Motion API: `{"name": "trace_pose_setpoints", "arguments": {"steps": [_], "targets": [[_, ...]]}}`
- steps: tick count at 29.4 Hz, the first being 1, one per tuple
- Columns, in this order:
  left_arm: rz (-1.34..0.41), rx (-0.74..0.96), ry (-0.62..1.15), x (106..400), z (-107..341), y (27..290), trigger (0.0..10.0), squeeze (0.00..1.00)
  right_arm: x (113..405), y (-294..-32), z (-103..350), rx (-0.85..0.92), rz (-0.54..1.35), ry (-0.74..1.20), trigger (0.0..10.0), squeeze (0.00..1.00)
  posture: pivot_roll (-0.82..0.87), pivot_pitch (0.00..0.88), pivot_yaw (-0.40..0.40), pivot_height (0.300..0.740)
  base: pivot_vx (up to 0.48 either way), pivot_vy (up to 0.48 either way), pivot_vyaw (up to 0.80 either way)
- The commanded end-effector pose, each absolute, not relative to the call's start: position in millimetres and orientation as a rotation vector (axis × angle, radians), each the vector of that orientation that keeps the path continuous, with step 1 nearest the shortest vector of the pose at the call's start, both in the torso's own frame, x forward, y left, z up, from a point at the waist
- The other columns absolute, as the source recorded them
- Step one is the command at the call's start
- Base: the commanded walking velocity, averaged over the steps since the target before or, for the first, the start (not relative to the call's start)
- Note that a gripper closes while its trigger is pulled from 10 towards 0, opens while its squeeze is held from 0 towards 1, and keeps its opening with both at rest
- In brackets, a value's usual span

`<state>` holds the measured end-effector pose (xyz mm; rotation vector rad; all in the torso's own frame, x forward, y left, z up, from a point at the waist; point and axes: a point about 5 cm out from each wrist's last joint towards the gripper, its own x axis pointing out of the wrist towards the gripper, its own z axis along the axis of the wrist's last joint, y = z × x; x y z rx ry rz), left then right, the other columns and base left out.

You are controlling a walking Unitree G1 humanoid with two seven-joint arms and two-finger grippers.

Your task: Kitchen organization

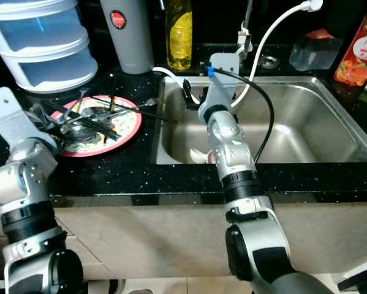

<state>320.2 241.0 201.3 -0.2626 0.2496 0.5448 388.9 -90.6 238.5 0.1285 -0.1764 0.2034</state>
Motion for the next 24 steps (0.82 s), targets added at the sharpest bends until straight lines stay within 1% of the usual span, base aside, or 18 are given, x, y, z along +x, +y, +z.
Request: {"name": "trace_pose_setpoints", "arguments": {"steps": [1,11,20,24], "targets": [[0.508,-0.261,0.36,321.4,180.1,236.7,0.0,0.0,389.7,-91.0,235.3,0.131,0.202,-0.16,10.0,0.0,0.23,0.0,0.008,0.74,0.0,0.0,0.0],[0.455,-0.271,0.328,327.7,186.2,234.6,0.0,0.0,389.2,-92.2,234.1,0.132,0.196,-0.158,10.0,0.0,0.22,0.0,0.012,0.74,0.0,0.0,0.0],[0.399,-0.265,0.245,336.9,206.4,237.2,0.0,0.0,389.5,-90.0,234.3,0.132,0.203,-0.158,10.0,0.0,0.23,0.0,0.008,0.74,0.0,0.0,0.0],[0.36,-0.252,0.212,342.1,215.9,234.0,0.0,0.0,389.9,-87.6,235.6,0.133,0.21,-0.161,10.0,0.0,0.23,0.0,0.008,0.74,0.0,0.0,0.0]]}}
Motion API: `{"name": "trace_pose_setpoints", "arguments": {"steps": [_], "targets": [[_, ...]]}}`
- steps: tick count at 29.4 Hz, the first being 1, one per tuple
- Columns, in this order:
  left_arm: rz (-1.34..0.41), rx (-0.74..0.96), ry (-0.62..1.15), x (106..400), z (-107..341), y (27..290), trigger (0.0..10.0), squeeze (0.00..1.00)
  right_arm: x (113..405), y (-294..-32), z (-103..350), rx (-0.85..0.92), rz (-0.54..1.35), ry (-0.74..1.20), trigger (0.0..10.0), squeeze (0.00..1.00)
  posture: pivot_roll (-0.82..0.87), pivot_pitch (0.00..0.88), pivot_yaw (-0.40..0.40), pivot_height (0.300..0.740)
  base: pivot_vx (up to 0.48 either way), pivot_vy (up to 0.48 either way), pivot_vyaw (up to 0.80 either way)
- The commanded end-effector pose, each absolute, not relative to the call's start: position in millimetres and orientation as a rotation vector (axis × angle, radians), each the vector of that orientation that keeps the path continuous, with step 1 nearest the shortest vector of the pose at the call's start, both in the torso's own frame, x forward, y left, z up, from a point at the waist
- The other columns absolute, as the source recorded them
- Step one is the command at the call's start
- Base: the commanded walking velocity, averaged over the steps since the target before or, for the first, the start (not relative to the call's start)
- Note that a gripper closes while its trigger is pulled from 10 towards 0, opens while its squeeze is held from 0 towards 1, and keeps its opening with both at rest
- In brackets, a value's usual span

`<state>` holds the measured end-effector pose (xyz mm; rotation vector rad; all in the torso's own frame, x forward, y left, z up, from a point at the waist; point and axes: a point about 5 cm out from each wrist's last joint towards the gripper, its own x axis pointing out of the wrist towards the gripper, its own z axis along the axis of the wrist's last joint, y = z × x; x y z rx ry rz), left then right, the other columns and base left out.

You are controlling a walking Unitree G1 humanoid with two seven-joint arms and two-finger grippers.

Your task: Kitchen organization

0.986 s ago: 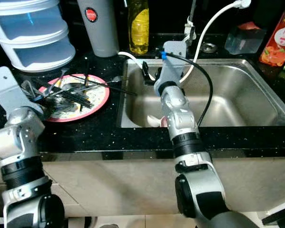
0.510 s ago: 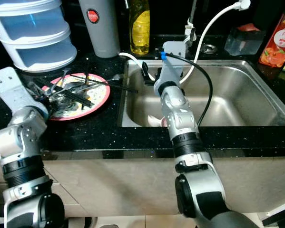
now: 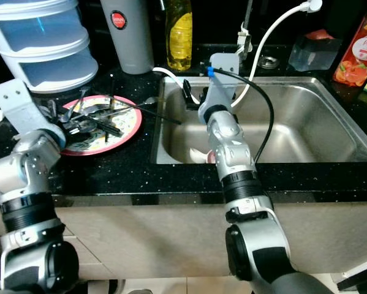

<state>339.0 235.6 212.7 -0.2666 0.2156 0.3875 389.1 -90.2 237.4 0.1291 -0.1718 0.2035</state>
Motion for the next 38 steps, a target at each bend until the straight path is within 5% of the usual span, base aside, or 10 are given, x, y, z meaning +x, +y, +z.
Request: {"name": "trace_pose_setpoints", "arguments": {"steps": [1,5,6,16,18,22,30,31,32,38], "targets": [[0.34,-0.241,0.193,343.8,220.1,230.5,0.0,0.0,390.0,-87.1,236.2,0.133,0.212,-0.162,10.0,0.0,0.23,0.0,0.009,0.74,0.0,0.0,0.0],[0.25,-0.095,0.056,348.7,243.3,211.7,0.0,0.0,390.3,-87.4,237.3,0.133,0.212,-0.165,10.0,0.0,0.22,0.0,0.01,0.74,0.0,0.0,0.0],[0.234,-0.083,0.041,349.2,246.1,208.1,10.0,0.0,390.3,-87.6,237.3,0.133,0.212,-0.165,10.0,0.0,0.22,0.0,0.011,0.74,0.0,0.0,0.0],[-0.072,-0.058,-0.004,360.2,261.8,147.3,10.0,0.0,389.0,-90.4,238.1,0.13,0.2,-0.171,10.0,0.0,0.2,0.0,0.022,0.74,0.0,0.0,0.0],[-0.2,-0.042,0.076,366.6,249.1,120.5,10.0,0.0,388.6,-91.2,237.8,0.129,0.194,-0.171,10.0,0.0,0.2,0.0,0.026,0.74,0.0,0.0,0.0],[-0.235,-0.032,0.107,368.5,243.3,112.5,10.0,0.0,388.4,-91.4,237.5,0.128,0.193,-0.17,10.0,0.0,0.2,0.0,0.026,0.74,0.0,0.0,0.0],[-0.544,0.14,0.296,362.4,178.8,52.7,10.0,0.0,387.0,-92.3,234.2,0.13,0.177,-0.162,10.0,0.0,0.18,0.0,0.041,0.74,0.0,0.0,0.0],[-0.565,0.158,0.314,361.6,169.7,49.7,10.0,0.65,387.0,-93.3,233.5,0.13,0.172,-0.16,10.0,0.0,0.18,0.0,0.041,0.74,0.0,0.0,0.0],[-0.586,0.16,0.318,361.6,164.4,48.2,10.0,1.0,387.1,-94.1,233.3,0.13,0.168,-0.16,10.0,0.0,0.18,0.0,0.04,0.74,0.0,0.0,0.0],[-0.568,0.145,0.252,366.2,167.5,53.7,10.0,1.0,388.0,-95.0,233.8,0.131,0.165,-0.161,10.0,0.0,0.18,0.0,0.038,0.74,0.0,0.0,0.0]]}}
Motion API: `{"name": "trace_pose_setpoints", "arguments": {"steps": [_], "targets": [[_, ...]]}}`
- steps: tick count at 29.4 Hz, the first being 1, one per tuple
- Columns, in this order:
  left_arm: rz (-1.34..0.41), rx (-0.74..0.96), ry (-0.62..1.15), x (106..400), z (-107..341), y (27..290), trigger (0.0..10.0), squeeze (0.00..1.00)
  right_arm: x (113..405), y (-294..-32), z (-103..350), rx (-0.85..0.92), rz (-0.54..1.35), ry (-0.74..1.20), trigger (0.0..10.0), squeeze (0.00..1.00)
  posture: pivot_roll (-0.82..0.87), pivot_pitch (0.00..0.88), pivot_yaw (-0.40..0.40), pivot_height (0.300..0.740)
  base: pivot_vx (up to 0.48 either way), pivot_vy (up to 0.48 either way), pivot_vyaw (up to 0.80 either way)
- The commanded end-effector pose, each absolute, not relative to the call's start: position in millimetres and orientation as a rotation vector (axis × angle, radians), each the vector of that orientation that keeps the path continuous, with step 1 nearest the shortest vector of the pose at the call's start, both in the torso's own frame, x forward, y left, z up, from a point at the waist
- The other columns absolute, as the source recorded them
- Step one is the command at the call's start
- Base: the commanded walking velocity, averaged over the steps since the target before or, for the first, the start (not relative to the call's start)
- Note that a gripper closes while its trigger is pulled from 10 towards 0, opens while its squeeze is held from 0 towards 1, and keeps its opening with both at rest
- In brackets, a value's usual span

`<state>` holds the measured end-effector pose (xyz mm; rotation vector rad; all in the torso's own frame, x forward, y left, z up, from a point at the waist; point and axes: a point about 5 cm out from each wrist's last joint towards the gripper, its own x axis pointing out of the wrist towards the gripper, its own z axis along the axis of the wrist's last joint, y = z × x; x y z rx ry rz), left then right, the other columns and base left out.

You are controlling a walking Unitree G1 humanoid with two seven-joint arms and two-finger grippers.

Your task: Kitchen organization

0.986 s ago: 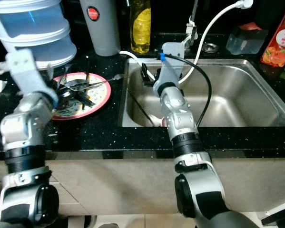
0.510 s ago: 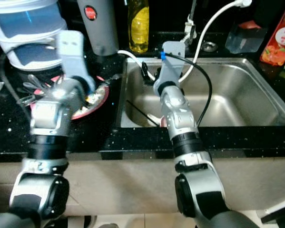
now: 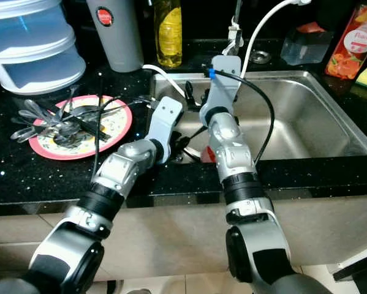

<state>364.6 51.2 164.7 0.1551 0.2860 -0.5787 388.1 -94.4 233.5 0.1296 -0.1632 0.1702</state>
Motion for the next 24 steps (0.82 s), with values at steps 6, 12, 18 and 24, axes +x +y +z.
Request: {"name": "trace_pose_setpoints", "arguments": {"steps": [6,12,18,24], "targets": [[-0.448,0.099,0.014,370.4,211.9,77.1,10.0,0.0,388.6,-94.8,234.3,0.134,0.173,-0.163,10.0,0.0,0.19,0.0,0.026,0.74,0.0,0.0,0.0],[-0.112,0.122,-0.024,380.3,236.7,136.1,10.0,0.0,387.8,-92.5,233.6,0.136,0.184,-0.163,10.0,0.0,0.21,0.0,0.021,0.74,0.0,0.0,0.0],[0.217,0.185,0.035,369.7,243.6,205.0,10.0,0.0,386.8,-90.6,232.3,0.138,0.188,-0.159,10.0,0.0,0.21,0.0,0.023,0.74,0.0,0.0,0.0],[0.263,0.439,0.042,341.0,240.6,230.4,10.0,1.0,386.4,-91.5,230.6,0.139,0.185,-0.155,10.0,0.0,0.21,0.0,0.021,0.74,0.0,0.0,0.0]]}}
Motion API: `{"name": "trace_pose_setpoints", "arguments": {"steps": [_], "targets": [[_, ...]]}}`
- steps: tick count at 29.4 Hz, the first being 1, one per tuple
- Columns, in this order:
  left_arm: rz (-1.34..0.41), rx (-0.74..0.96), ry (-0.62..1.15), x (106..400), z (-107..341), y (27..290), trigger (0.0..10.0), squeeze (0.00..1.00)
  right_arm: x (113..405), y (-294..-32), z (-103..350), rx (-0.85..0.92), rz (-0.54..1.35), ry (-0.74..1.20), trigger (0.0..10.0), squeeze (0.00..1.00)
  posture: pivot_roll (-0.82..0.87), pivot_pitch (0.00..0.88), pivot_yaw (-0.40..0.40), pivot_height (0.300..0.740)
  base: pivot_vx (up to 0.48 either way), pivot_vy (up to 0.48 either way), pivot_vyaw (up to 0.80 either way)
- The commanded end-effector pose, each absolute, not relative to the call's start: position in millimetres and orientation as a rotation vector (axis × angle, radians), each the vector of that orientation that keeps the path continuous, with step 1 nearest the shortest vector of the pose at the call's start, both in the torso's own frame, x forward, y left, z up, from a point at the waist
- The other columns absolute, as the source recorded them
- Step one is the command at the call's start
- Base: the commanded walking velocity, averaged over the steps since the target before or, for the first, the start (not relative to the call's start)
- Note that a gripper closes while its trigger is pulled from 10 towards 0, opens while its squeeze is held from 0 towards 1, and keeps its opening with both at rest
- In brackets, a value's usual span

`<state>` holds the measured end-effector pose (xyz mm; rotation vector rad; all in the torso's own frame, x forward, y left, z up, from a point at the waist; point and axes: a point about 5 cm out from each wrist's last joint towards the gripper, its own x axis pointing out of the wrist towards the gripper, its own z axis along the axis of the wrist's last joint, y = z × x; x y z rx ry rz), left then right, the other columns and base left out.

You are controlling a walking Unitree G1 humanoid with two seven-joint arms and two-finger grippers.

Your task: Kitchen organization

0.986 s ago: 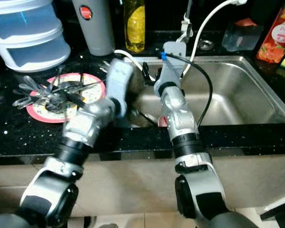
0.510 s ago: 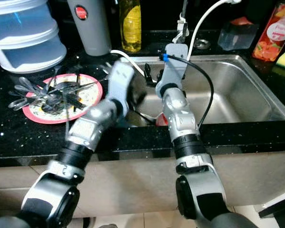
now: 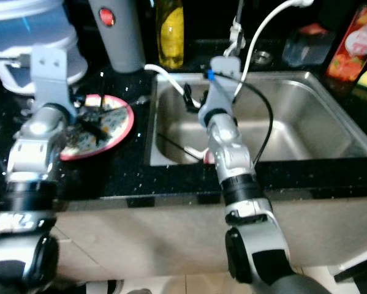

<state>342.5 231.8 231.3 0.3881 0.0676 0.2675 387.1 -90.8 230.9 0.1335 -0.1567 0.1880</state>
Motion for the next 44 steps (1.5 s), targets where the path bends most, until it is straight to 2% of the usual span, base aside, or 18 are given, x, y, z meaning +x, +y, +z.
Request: {"name": "trace_pose_setpoints", "arguments": {"steps": [1,6,10,11,15,19,28,29,30,31,32,33,36,37,38,39,40,44], "targets": [[0.234,0.49,0.045,335.5,240.4,230.2,10.0,1.0,386.6,-92.1,230.3,0.139,0.184,-0.154,10.0,0.0,0.22,0.0,0.018,0.74,0.0,0.0,0.0],[0.026,0.856,0.072,304.2,244.6,224.4,10.0,1.0,388.0,-87.5,230.9,0.139,0.202,-0.151,10.0,0.0,0.23,0.0,0.012,0.74,0.0,0.0,0.0],[0.008,0.876,0.075,301.7,244.9,224.2,10.0,1.0,388.1,-87.3,230.6,0.14,0.203,-0.15,10.0,0.0,0.24,0.0,0.008,0.74,0.0,0.0,0.0],[-0.034,0.902,0.082,297.3,244.4,222.7,10.0,0.0,388.2,-86.8,230.2,0.14,0.205,-0.149,10.0,0.0,0.24,0.0,0.006,0.74,0.0,0.0,0.0],[-0.167,0.983,0.124,282.1,241.5,217.6,10.0,0.0,388.3,-84.5,230.1,0.14,0.215,-0.148,10.0,0.0,0.24,0.0,0.008,0.74,0.0,0.0,0.0],[-0.291,1.017,0.248,259.6,233.7,215.5,10.0,0.0,388.3,-87.2,229.9,0.139,0.208,-0.149,10.0,0.0,0.24,0.0,0.01,0.74,0.0,0.0,0.0],[-0.24,1.064,0.328,261.4,226.8,231.3,10.0,0.0,387.5,-85.9,229.5,0.138,0.212,-0.149,10.0,0.0,0.24,0.0,0.012,0.74,0.0,0.0,0.0],[-0.22,1.081,0.342,263.4,224.6,236.5,9.1,0.0,387.6,-85.6,230.0,0.138,0.213,-0.151,10.0,0.0,0.24,0.0,0.012,0.74,0.0,0.0,0.0],[-0.208,1.09,0.35,264.9,223.4,239.5,9.1,0.0,387.8,-85.4,230.5,0.138,0.214,-0.151,10.0,0.0,0.24,0.0,0.005,0.74,0.0,0.0,0.0],[-0.203,1.096,0.35,267.4,221.3,240.9,6.6,0.0,387.9,-85.1,230.7,0.138,0.215,-0.152,10.0,0.0,0.24,0.0,0.005,0.74,0.0,0.0,0.0],[-0.203,1.096,0.35,267.4,221.3,240.9,6.6,0.0,387.9,-85.1,230.7,0.138,0.215,-0.152,10.0,0.0,0.24,0.0,0.005,0.74,0.0,0.0,0.0],[-0.196,1.096,0.347,271.1,218.8,241.6,4.5,0.0,388.1,-84.8,230.9,0.138,0.216,-0.151,10.0,0.0,0.24,0.0,0.001,0.74,0.0,0.0,0.0],[-0.179,1.104,0.338,279.5,213.7,242.2,3.8,0.0,388.5,-84.3,231.1,0.137,0.219,-0.15,10.0,0.0,0.24,0.0,-0.002,0.74,0.0,0.0,0.0],[-0.179,1.096,0.332,283.6,210.6,241.7,3.1,0.0,388.6,-84.1,231.3,0.137,0.219,-0.15,10.0,0.0,0.24,0.0,-0.004,0.74,0.0,0.0,0.0],[-0.193,1.083,0.321,290.3,204.7,239.6,0.7,0.0,388.9,-83.7,231.6,0.137,0.22,-0.15,10.0,0.0,0.24,0.0,-0.006,0.74,0.0,0.0,0.0],[-0.204,1.072,0.313,294.5,200.7,237.7,0.7,0.0,389.1,-83.5,231.8,0.137,0.221,-0.149,10.0,0.0,0.24,0.0,-0.006,0.74,0.0,0.0,0.0],[-0.214,1.069,0.306,298.0,197.5,236.0,0.0,0.0,389.3,-83.3,232.0,0.137,0.221,-0.149,10.0,0.0,0.24,0.0,-0.006,0.74,0.0,0.0,0.0],[-0.229,1.06,0.299,300.5,194.8,233.9,0.0,0.0,389.3,-83.1,232.2,0.137,0.222,-0.15,10.0,0.0,0.24,0.0,-0.006,0.74,0.0,0.0,0.0]]}}
